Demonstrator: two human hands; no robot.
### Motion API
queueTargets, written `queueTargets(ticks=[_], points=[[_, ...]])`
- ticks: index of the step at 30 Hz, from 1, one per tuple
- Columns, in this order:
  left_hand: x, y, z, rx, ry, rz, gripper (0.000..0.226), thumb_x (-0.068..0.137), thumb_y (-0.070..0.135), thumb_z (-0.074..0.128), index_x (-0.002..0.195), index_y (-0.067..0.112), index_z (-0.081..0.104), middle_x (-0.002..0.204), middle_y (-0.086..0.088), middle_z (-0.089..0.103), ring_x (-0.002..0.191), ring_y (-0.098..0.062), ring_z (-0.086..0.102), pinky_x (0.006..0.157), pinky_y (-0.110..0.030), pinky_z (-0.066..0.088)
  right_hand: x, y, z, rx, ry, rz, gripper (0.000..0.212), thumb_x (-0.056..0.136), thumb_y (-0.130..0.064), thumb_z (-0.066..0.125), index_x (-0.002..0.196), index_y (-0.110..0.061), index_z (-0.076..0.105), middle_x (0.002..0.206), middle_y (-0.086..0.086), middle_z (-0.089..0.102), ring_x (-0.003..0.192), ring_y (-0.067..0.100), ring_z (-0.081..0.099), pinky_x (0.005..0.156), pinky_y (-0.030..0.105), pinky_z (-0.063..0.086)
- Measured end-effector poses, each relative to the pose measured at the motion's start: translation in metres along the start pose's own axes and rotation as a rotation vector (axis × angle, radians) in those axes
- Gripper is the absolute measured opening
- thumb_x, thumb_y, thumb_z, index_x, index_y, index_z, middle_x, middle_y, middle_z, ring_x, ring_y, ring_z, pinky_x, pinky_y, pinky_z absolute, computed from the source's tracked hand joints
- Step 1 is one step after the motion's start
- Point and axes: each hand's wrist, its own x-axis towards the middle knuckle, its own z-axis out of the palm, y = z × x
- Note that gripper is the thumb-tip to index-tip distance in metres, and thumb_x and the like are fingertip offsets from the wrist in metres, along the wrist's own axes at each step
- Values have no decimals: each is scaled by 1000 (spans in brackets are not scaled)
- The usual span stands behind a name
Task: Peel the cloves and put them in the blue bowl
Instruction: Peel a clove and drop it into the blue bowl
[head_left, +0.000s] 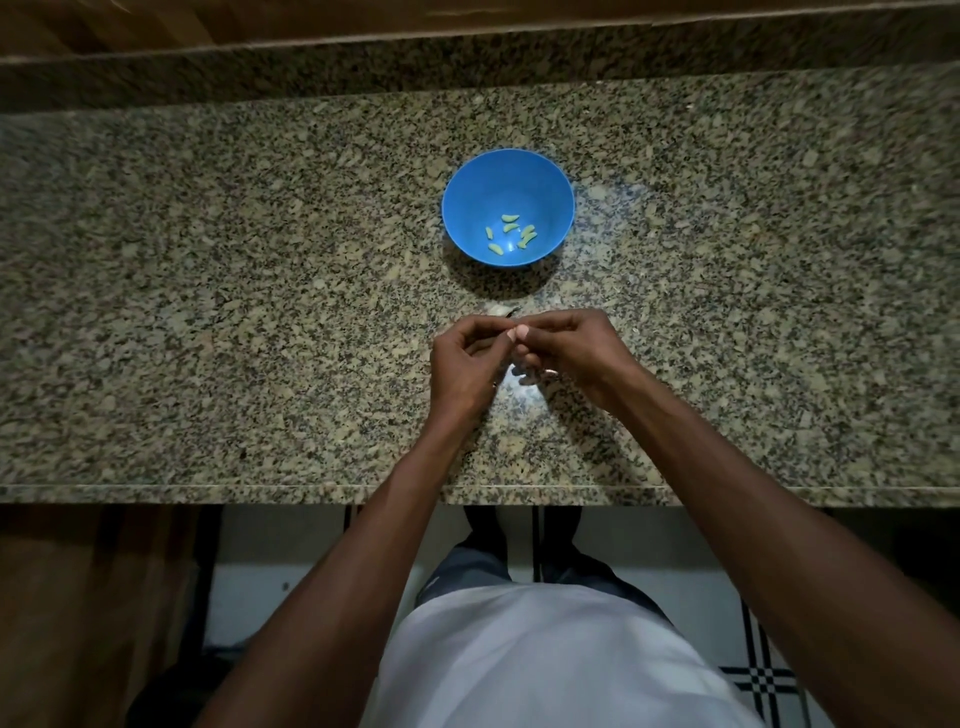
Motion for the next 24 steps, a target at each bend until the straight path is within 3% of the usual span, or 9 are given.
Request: queueTargets(ticks=[4, 7, 11, 14, 16, 24], points=[[0, -2, 0, 49, 8, 8, 16, 88, 3, 79, 102, -2, 73, 92, -4, 76, 86, -11, 76, 76, -22, 60, 1, -2, -5, -180, -5, -111, 21, 87, -6, 81, 106, 4, 78, 89, 22, 78, 85, 39, 77, 81, 49, 65], [5, -9, -2, 142, 31, 17, 13, 88, 6, 79, 101, 6, 75, 93, -2, 77, 86, -12, 75, 77, -28, 63, 7, -2, -8, -359, 38, -199, 18, 87, -7, 83, 103, 1, 80, 87, 15, 79, 78, 28, 79, 77, 42, 66], [8, -21, -13, 510, 95, 95, 19, 91, 13, 74, 110, 13, 74, 100, 1, 71, 90, -13, 69, 83, -35, 63, 14, 3, -3, -888, 123, -429, 11, 91, 0, 74, 97, -5, 81, 88, 7, 78, 71, 14, 73, 69, 32, 64], [11, -28, -20, 702, -38, 170, 37, 94, 22, 72, 129, 9, 68, 115, 2, 54, 108, -18, 61, 96, -32, 57, 15, 12, 2, -1218, 101, -520, 15, 91, -1, 65, 84, -10, 75, 81, 4, 65, 69, 19, 65, 60, 35, 57], [14, -30, -22, 769, -83, 185, 42, 95, 26, 70, 132, 9, 66, 116, 2, 50, 112, -20, 57, 99, -35, 56, 13, 17, 4, -1405, 72, -605, 13, 94, -3, 60, 88, -5, 71, 86, 9, 61, 70, 23, 58, 60, 38, 52], [15, -31, -24, 779, -83, 197, 39, 96, 27, 68, 130, 10, 67, 115, -1, 53, 110, -19, 56, 95, -40, 56, 12, 19, 9, -1594, -55, -711, 10, 97, -4, 62, 98, 4, 70, 95, 17, 60, 83, 32, 61, 65, 43, 55]])
